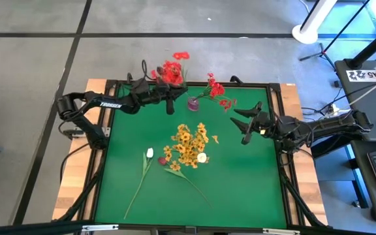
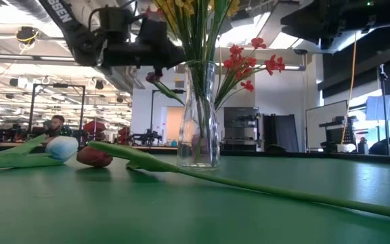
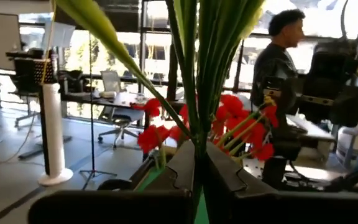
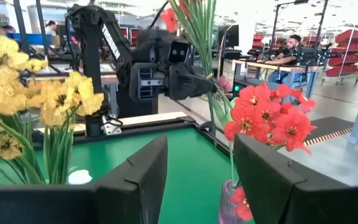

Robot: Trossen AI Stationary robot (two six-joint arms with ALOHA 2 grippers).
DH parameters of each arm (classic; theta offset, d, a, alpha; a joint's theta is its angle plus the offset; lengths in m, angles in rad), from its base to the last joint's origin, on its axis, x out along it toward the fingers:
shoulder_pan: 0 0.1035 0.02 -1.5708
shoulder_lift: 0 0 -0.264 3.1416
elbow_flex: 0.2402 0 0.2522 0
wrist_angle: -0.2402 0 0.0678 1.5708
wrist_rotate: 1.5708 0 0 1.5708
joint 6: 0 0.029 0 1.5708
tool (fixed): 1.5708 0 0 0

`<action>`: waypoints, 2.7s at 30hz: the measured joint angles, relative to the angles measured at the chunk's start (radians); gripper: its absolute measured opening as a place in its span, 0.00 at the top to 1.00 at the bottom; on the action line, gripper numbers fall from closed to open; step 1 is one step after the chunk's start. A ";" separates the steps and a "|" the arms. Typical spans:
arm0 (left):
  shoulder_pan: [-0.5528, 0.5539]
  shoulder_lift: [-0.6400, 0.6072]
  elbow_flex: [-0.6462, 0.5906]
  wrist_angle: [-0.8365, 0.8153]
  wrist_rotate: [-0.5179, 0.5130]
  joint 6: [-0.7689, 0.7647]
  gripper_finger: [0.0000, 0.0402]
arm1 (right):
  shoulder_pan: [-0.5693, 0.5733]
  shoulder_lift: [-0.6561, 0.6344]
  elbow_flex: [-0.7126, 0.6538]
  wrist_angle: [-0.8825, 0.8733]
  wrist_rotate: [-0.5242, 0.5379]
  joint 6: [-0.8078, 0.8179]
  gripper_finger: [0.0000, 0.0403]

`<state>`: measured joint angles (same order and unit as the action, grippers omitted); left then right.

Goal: Sort flowers into vase by color
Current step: Put the red flowers into the purple vase

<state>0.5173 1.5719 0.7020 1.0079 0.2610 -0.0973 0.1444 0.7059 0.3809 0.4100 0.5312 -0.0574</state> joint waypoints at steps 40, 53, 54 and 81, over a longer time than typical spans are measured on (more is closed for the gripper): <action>-0.011 0.179 0.129 -0.220 -0.165 0.135 0.98 | 0.000 0.000 0.000 -0.048 0.000 0.026 0.55; -0.012 0.180 0.129 -0.211 -0.165 0.134 0.98 | -0.001 0.000 0.000 -0.047 0.000 0.026 0.55; -0.012 0.188 0.129 -0.198 -0.166 0.134 0.98 | -0.001 0.000 0.000 -0.047 0.000 0.026 0.55; -0.044 0.247 0.129 -0.208 -0.207 0.048 0.74 | 0.000 0.000 0.000 -0.046 0.000 0.031 0.55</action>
<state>0.4729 1.8185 0.8307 0.7996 0.0538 -0.0492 0.1440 0.7059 0.3809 0.3637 0.5308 -0.0269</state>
